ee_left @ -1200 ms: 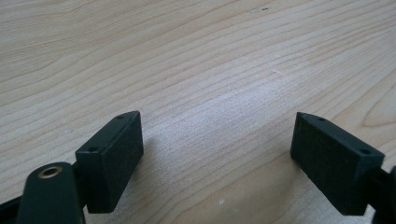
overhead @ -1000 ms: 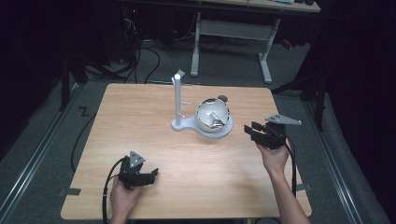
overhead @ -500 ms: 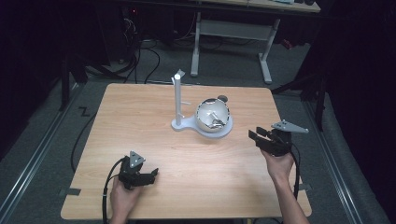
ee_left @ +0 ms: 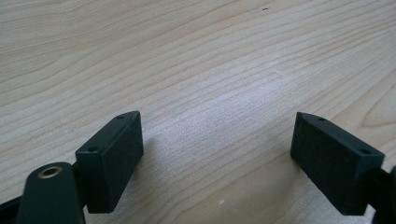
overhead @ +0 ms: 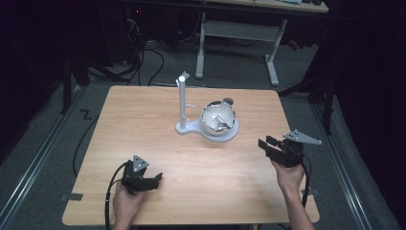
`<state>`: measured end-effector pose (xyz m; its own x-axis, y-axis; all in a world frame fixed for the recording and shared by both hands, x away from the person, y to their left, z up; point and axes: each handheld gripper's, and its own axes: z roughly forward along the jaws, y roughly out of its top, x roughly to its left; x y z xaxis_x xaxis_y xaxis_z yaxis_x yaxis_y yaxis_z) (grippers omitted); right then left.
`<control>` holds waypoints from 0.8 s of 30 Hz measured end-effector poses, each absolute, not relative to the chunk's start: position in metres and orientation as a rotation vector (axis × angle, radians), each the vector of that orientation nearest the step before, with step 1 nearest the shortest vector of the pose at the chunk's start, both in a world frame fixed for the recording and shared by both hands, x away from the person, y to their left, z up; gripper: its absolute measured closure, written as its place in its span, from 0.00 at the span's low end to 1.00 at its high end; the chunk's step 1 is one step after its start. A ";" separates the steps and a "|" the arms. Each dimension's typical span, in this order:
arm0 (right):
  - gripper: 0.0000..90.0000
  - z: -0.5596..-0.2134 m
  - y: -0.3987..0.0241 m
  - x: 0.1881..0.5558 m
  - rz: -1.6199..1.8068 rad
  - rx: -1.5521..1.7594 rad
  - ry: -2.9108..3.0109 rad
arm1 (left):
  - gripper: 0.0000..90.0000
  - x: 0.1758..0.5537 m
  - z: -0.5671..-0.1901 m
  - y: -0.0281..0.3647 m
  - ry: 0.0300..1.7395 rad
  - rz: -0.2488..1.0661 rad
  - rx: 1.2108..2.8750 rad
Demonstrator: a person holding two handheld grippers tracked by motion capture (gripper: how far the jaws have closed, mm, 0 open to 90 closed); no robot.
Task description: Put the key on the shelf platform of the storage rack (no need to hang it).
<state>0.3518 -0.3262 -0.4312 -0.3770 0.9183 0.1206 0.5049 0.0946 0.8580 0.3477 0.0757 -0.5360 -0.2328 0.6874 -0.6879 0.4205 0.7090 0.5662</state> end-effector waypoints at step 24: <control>0.65 -0.445 -0.316 0.331 1.258 1.374 1.947 | 0.19 0.348 -0.536 0.076 1.868 0.319 0.863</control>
<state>0.3314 -0.3164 -0.4452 -0.4074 0.9024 0.1405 0.4987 0.0909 0.8620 0.3477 0.0756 -0.5360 -0.2332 0.6873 -0.6880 0.4203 0.7092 0.5660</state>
